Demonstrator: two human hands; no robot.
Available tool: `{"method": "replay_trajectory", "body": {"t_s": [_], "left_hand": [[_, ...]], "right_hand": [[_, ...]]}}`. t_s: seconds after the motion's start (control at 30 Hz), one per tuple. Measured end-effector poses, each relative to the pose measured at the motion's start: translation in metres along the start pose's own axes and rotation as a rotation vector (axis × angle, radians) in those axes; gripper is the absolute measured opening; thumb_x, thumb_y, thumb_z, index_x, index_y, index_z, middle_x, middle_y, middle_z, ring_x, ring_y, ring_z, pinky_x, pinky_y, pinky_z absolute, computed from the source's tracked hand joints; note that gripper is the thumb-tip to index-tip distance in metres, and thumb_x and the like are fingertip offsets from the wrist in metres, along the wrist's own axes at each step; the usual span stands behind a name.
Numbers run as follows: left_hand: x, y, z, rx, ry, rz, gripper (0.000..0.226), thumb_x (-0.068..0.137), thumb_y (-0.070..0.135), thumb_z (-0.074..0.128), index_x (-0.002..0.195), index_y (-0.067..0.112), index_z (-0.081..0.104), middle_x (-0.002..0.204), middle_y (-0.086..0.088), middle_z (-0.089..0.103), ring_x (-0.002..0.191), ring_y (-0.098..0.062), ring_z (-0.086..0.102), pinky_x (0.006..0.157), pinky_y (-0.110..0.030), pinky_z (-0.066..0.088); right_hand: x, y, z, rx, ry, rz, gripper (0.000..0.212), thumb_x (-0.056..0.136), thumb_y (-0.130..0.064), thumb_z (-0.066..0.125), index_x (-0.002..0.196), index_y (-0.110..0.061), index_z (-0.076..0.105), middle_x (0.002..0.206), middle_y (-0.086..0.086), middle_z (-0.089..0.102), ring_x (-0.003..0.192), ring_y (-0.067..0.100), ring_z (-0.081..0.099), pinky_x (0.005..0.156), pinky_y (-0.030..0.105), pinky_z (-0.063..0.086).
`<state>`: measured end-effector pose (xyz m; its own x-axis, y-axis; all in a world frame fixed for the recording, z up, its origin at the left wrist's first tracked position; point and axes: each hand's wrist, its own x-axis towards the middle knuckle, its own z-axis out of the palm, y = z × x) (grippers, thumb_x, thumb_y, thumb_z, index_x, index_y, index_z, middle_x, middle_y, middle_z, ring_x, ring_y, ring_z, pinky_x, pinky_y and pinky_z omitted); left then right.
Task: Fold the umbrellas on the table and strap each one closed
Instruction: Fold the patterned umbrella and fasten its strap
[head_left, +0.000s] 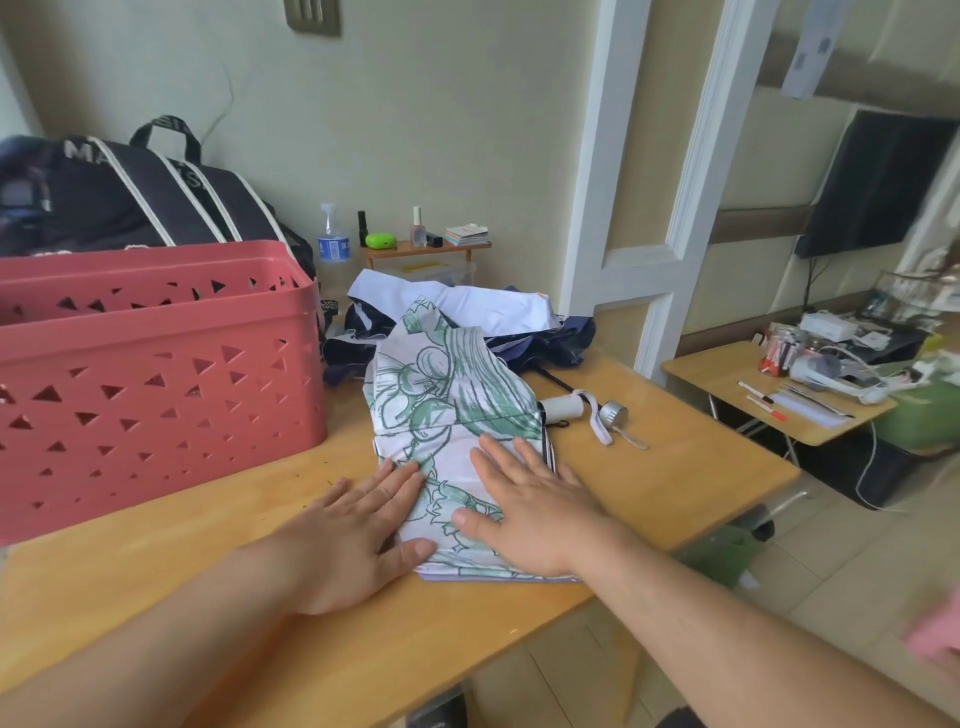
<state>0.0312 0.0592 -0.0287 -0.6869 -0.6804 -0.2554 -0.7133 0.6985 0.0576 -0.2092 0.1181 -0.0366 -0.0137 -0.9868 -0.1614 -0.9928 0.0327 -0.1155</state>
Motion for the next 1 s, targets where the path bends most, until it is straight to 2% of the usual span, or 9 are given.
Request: {"method": "replay_trajectory", "body": {"t_s": [0.1, 0.2, 0.27, 0.37, 0.53, 0.7, 0.83, 0.93, 1.0], "left_hand": [[-0.003, 0.001, -0.018, 0.047, 0.015, -0.023, 0.079, 0.094, 0.08, 0.009, 0.165, 0.043, 0.005, 0.17, 0.023, -0.007, 0.158, -0.004, -0.007, 0.129, -0.039, 0.006], [0.014, 0.018, -0.04, 0.057, 0.395, -0.013, 0.067, 0.099, 0.067, 0.013, 0.143, 0.034, 0.053, 0.149, 0.009, 0.054, 0.143, -0.021, 0.045, 0.116, -0.041, 0.037], [0.033, 0.032, -0.039, -0.03, 0.5, 0.017, 0.066, 0.105, 0.049, 0.024, 0.163, 0.019, 0.028, 0.168, -0.004, 0.032, 0.155, -0.027, 0.027, 0.126, -0.038, 0.024], [0.051, 0.035, -0.016, 0.057, 0.242, 0.036, 0.072, 0.104, 0.056, 0.004, 0.165, 0.023, -0.013, 0.173, 0.003, -0.017, 0.157, -0.02, -0.022, 0.128, -0.042, -0.01], [0.034, 0.003, -0.006, 0.102, 0.064, -0.007, 0.092, 0.077, 0.08, -0.015, 0.16, 0.039, -0.023, 0.159, 0.019, -0.04, 0.149, -0.012, -0.038, 0.126, -0.047, -0.016], [0.03, -0.017, 0.009, -0.024, 0.296, 0.088, 0.072, 0.101, 0.074, 0.018, 0.165, 0.043, 0.007, 0.169, 0.022, -0.014, 0.156, -0.005, -0.018, 0.13, -0.037, 0.004], [0.042, -0.029, 0.002, -0.157, 0.651, 0.137, 0.05, 0.099, 0.062, 0.039, 0.123, 0.036, 0.074, 0.141, 0.019, 0.062, 0.131, -0.008, 0.055, 0.111, -0.033, 0.043], [0.057, -0.03, -0.013, -0.288, 0.792, -0.024, 0.038, 0.099, 0.05, 0.05, 0.088, 0.023, 0.074, 0.095, 0.008, 0.074, 0.088, -0.015, 0.063, 0.082, -0.033, 0.047], [0.068, -0.032, -0.025, -0.454, 0.884, -0.182, 0.02, 0.098, 0.041, 0.061, 0.088, 0.024, 0.065, 0.09, 0.005, 0.065, 0.083, -0.015, 0.058, 0.072, -0.035, 0.042]], "right_hand": [[-0.004, 0.001, -0.001, -0.004, -0.014, 0.015, 0.09, 0.09, -0.088, 0.011, 0.162, -0.041, -0.016, 0.16, -0.028, -0.036, 0.153, 0.01, -0.029, 0.126, 0.053, -0.006], [-0.006, -0.002, -0.002, 0.005, -0.008, 0.031, 0.091, 0.09, -0.088, 0.013, 0.162, -0.04, -0.016, 0.161, -0.026, -0.035, 0.154, 0.012, -0.029, 0.127, 0.054, -0.005], [-0.006, -0.004, -0.003, 0.013, 0.005, 0.032, 0.093, 0.089, -0.089, 0.013, 0.163, -0.039, -0.014, 0.162, -0.026, -0.033, 0.154, 0.011, -0.027, 0.127, 0.054, -0.004], [-0.007, -0.002, -0.001, 0.022, -0.003, 0.035, 0.095, 0.089, -0.089, 0.013, 0.163, -0.037, -0.014, 0.162, -0.027, -0.031, 0.155, 0.01, -0.026, 0.127, 0.052, -0.004], [-0.011, 0.013, 0.0, 0.0, -0.02, 0.037, 0.106, 0.08, -0.096, 0.011, 0.163, -0.035, -0.016, 0.163, -0.025, -0.033, 0.154, 0.008, -0.027, 0.128, 0.049, -0.001], [-0.01, 0.014, 0.003, -0.005, 0.006, 0.031, 0.105, 0.081, -0.095, 0.011, 0.163, -0.034, -0.015, 0.162, -0.025, -0.033, 0.155, 0.008, -0.025, 0.128, 0.048, -0.001], [-0.01, 0.015, 0.004, -0.003, 0.017, 0.029, 0.105, 0.082, -0.095, 0.013, 0.164, -0.034, -0.014, 0.163, -0.025, -0.032, 0.155, 0.008, -0.025, 0.128, 0.048, -0.001], [-0.01, 0.015, 0.005, 0.002, 0.025, 0.023, 0.106, 0.082, -0.095, 0.013, 0.164, -0.034, -0.014, 0.163, -0.025, -0.033, 0.155, 0.008, -0.025, 0.128, 0.048, -0.001], [-0.01, 0.016, 0.006, 0.007, 0.028, 0.022, 0.106, 0.081, -0.096, 0.012, 0.163, -0.035, -0.015, 0.162, -0.025, -0.034, 0.154, 0.008, -0.027, 0.128, 0.048, -0.002]]}}
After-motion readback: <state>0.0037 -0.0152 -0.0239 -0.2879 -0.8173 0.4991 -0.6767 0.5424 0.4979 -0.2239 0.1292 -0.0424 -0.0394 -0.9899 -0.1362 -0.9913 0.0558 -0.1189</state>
